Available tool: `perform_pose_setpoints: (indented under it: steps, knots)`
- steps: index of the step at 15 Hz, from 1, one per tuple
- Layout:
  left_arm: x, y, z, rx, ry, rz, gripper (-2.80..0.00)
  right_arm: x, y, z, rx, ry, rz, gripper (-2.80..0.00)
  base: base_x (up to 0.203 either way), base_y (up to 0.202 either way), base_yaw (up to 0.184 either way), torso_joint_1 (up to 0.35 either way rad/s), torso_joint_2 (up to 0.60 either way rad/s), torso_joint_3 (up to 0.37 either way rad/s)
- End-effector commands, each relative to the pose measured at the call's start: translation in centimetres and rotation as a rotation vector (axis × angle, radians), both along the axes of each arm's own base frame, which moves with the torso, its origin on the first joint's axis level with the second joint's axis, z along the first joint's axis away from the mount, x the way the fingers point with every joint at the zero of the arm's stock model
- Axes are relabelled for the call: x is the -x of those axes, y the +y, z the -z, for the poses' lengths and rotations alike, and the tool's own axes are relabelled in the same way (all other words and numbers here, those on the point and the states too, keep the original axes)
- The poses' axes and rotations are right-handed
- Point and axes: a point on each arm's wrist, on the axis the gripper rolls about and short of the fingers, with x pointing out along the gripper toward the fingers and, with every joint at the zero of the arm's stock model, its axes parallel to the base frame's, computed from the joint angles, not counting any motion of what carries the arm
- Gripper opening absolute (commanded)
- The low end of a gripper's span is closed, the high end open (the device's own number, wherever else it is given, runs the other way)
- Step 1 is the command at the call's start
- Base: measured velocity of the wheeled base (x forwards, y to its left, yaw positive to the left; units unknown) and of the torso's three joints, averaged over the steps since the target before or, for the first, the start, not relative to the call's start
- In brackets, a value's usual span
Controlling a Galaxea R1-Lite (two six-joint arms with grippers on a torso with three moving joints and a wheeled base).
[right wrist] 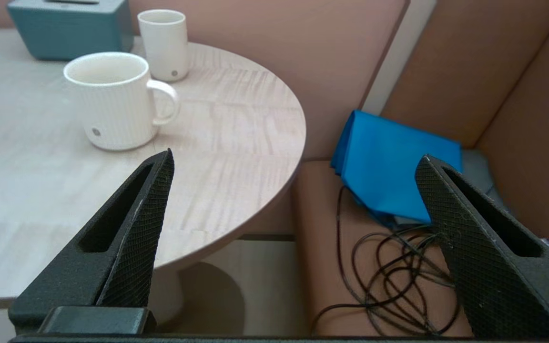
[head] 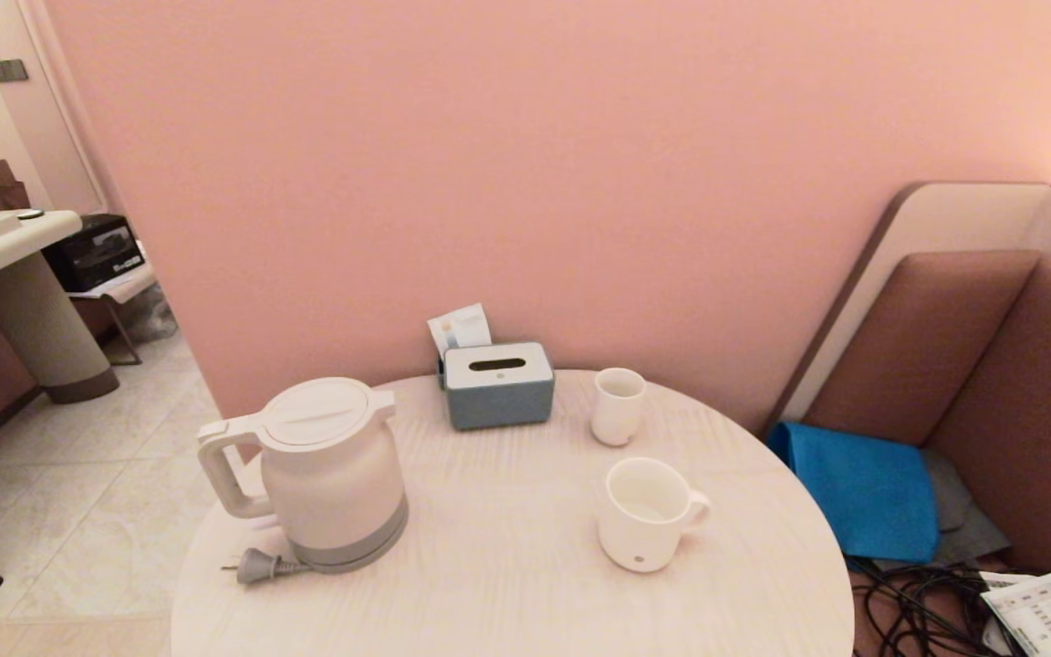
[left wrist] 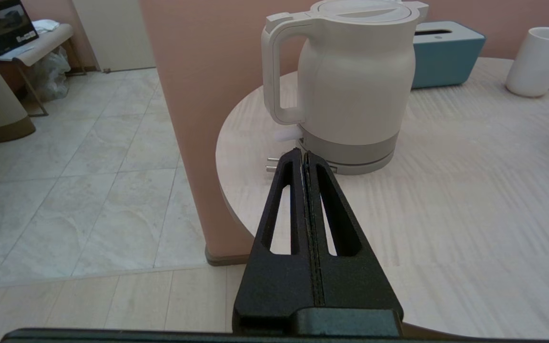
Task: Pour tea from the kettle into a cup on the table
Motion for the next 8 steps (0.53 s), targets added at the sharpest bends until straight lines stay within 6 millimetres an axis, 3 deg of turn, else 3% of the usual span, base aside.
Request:
perform_pose_setpoints:
  steps: [1, 8]
  knots:
    - [-0.01, 0.00, -0.02, 0.000, 0.000, 0.000, -2.80, -0.01, -0.01, -0.01, -0.042, 0.001, 0.003, 0.00, 0.000, 0.000, 0.000, 0.000, 0.00, 0.000]
    - [-0.01, 0.00, 0.00, 0.000, 0.001, -0.001, -2.80, 0.00, -0.01, -0.01, -0.020, 0.004, 0.000, 0.00, 0.000, 0.000, 0.000, 0.000, 0.00, 0.000]
